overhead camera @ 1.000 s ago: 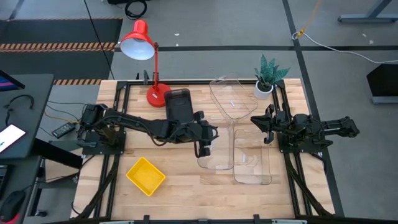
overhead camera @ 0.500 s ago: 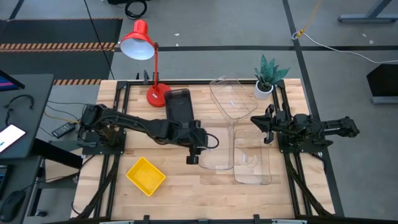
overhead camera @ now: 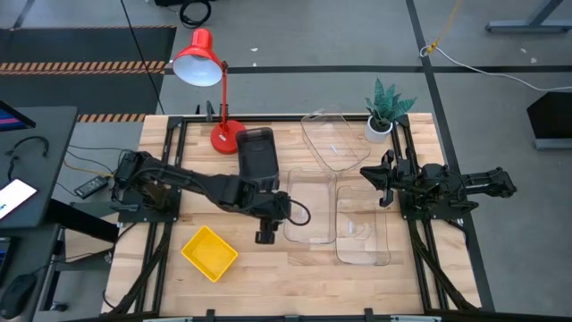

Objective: Stack baskets by color
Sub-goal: Stack the bottom right transparent bin on top of the bottom left transparent bin

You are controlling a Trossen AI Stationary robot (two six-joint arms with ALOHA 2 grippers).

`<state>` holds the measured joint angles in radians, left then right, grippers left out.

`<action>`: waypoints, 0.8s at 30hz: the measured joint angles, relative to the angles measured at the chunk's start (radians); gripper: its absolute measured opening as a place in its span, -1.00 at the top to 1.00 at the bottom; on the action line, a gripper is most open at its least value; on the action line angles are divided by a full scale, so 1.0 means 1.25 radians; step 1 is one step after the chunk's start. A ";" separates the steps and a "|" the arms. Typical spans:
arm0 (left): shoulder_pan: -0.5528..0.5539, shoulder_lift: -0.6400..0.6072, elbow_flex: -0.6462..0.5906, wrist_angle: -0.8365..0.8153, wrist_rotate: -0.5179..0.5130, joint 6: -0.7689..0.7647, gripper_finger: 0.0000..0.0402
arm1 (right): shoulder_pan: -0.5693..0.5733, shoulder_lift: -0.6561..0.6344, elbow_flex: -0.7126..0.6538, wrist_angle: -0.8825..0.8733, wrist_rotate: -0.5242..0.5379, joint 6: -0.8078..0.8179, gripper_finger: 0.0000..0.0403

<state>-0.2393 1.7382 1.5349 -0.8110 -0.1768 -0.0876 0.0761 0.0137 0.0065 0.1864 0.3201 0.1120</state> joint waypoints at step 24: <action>-0.060 0.157 0.018 0.382 0.022 -0.148 0.05 | 0.000 0.000 0.000 0.001 0.000 0.000 0.73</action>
<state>-0.3144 1.9339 1.5575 -0.3332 -0.1487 -0.2730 0.0761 0.0135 0.0065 0.1877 0.3202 0.1120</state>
